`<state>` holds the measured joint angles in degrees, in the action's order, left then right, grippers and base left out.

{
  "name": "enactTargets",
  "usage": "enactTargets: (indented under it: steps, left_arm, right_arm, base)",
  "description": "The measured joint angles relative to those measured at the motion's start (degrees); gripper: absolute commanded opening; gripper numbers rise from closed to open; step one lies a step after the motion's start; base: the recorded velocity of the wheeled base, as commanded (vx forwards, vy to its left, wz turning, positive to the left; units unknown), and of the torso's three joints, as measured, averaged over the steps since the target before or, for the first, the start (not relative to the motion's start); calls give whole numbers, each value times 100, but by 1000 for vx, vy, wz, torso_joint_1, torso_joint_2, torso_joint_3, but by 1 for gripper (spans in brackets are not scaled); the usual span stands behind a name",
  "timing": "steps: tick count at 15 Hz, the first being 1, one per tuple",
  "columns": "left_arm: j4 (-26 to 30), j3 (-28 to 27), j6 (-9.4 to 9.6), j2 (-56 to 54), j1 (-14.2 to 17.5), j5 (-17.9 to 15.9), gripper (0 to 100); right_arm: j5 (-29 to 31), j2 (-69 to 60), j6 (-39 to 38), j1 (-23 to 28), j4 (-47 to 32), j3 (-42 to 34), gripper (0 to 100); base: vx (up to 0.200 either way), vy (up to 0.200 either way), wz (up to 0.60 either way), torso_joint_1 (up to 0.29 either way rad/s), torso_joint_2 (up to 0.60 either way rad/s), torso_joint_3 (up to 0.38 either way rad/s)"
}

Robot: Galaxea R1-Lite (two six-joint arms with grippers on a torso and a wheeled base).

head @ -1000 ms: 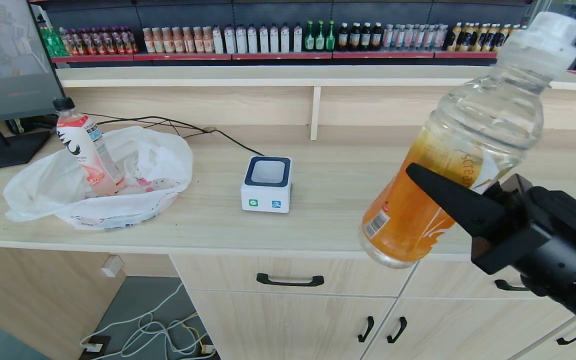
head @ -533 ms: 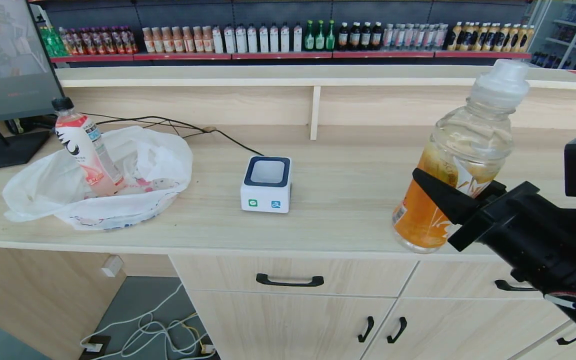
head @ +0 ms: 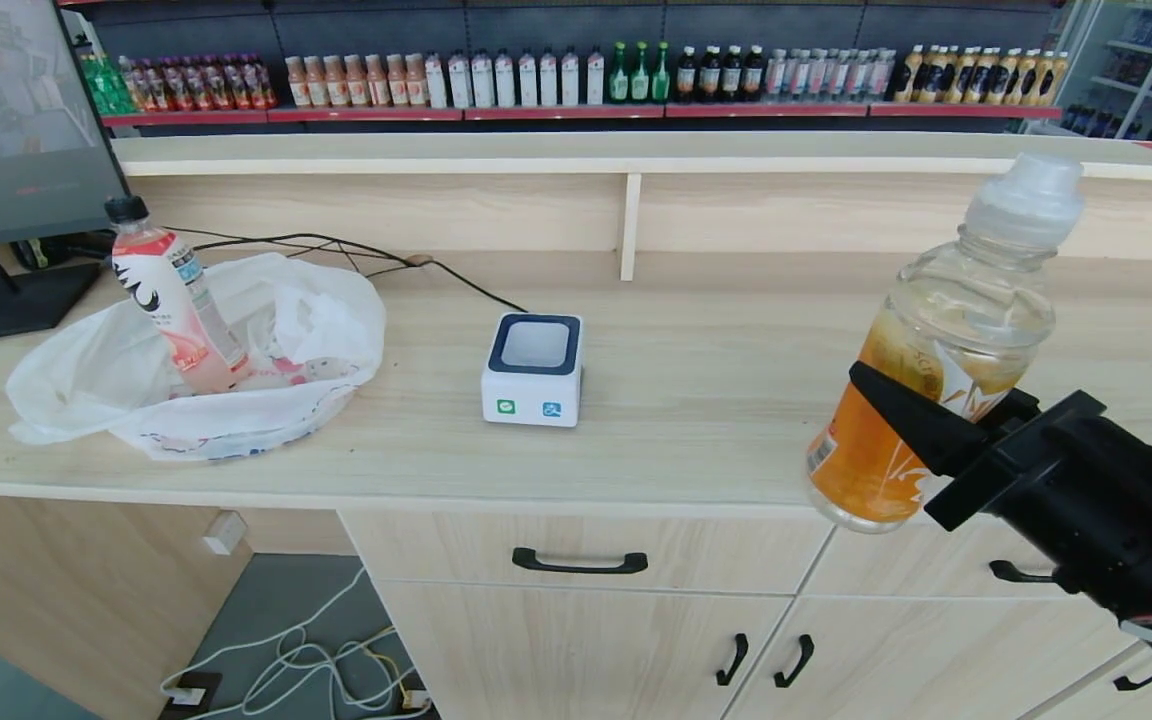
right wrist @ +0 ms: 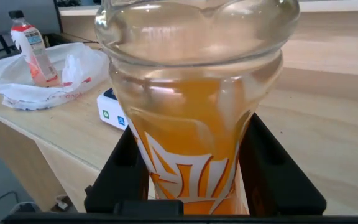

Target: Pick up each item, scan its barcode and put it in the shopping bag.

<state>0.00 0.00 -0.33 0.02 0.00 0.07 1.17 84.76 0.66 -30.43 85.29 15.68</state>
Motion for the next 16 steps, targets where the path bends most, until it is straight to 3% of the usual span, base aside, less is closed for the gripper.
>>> enactTargets:
  steps: [13,16]
  left_arm:
    - [0,0,11,0,0,-2,100]
    - [2,0,17,0,0,0,100]
  right_arm:
    - [-30,-50,2,-7,11,-79,0]
    - [-133,-52,27,0,16,26,0]
  base:
    - [0,200,0,5,3,2]
    - [0,0,0,0,0,0]
